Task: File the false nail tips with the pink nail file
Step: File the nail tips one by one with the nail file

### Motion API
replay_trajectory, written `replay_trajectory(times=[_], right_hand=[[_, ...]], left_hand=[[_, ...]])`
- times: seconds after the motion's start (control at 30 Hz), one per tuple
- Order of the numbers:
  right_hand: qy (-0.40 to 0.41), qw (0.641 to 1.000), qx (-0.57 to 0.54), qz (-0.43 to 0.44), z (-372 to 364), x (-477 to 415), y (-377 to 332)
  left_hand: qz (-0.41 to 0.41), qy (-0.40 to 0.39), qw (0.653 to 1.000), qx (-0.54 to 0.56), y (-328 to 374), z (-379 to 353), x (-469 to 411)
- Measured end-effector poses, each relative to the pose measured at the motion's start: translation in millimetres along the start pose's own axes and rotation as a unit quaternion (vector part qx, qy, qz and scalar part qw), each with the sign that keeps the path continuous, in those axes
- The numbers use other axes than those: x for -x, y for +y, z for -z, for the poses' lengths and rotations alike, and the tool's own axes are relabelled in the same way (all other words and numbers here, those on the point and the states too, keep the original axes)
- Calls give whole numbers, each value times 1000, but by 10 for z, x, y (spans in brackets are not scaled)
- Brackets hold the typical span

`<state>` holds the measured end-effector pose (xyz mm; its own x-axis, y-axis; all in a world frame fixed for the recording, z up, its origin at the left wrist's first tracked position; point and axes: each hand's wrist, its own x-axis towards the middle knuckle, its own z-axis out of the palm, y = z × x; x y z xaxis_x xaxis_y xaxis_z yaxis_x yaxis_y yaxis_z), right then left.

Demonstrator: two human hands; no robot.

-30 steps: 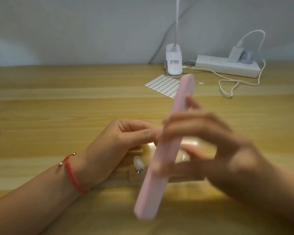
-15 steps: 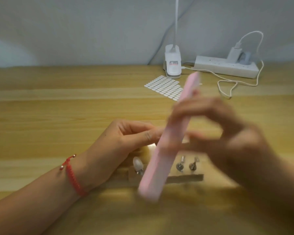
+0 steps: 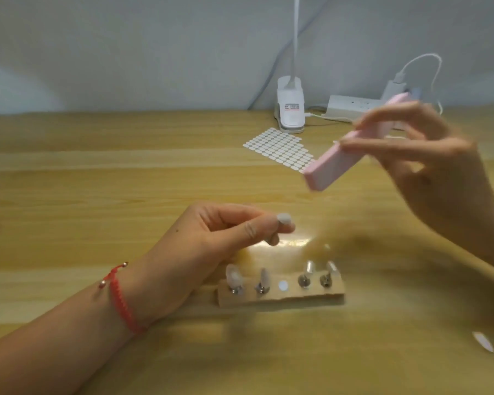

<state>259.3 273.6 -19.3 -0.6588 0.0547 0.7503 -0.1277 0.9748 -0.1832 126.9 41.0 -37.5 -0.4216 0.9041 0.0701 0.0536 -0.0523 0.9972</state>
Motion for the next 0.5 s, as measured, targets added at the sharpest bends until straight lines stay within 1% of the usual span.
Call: replay_trajectory(times=[0.07,0.17,0.23,0.33,0.43,0.5], right_hand=[[34,999,5,-34,70,28,146],[35,998,-33,-31,39,33,48],[25,998,-58,-10,-12,32,-117],[16,996,-76,46,-29,83,-389],[-2,993,-32,113,-68,143,-582],[-12,992,16,127,-38,108,-535]], left_hand=[[11,16,1000,5,1,-2,4],[20,36,999,25,-2,-11,4],[16,51,997,55,-3,-19,0],[14,56,995,77,-9,-28,-4],[36,56,994,83,-2,-32,8],[19,50,994,97,24,-48,18]])
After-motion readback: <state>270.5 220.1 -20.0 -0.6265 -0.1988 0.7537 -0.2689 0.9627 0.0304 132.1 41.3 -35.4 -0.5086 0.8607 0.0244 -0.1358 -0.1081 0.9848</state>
